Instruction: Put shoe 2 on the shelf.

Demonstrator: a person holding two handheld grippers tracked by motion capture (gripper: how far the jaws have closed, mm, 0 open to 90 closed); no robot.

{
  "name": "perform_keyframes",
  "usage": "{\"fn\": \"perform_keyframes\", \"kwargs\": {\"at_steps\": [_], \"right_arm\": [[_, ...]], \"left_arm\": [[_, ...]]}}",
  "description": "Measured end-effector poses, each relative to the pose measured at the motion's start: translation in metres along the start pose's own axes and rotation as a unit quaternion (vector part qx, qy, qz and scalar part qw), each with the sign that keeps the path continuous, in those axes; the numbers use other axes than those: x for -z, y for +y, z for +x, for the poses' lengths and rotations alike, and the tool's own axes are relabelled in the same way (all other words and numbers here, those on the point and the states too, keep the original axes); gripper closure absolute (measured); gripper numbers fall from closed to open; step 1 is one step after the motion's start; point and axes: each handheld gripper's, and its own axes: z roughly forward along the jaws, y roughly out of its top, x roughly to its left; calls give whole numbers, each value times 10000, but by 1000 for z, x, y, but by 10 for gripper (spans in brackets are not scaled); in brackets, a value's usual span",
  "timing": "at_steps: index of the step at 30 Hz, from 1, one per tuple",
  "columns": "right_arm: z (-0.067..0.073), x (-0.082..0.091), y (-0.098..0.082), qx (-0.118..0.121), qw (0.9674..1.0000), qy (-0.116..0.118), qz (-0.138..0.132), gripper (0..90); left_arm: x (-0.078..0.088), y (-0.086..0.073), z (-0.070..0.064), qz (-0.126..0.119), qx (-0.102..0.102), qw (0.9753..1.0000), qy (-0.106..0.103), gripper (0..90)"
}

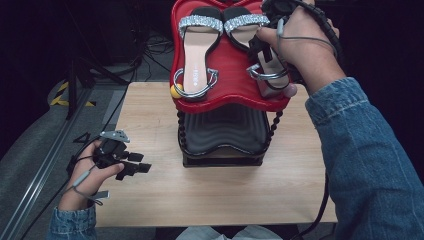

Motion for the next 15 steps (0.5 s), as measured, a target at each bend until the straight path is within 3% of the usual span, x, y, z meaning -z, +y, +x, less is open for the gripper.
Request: {"fn": "perform_keyframes", "kwargs": {"at_steps": [12, 15], "right_arm": [[4, -4, -3, 23, 9996, -250, -158, 430], [5, -5, -5, 30, 9996, -254, -94, 430]], "left_arm": [[1, -2, 0, 17, 20, 10000, -11, 458], [0, -2, 0, 30, 29, 10000, -27, 458]]}}
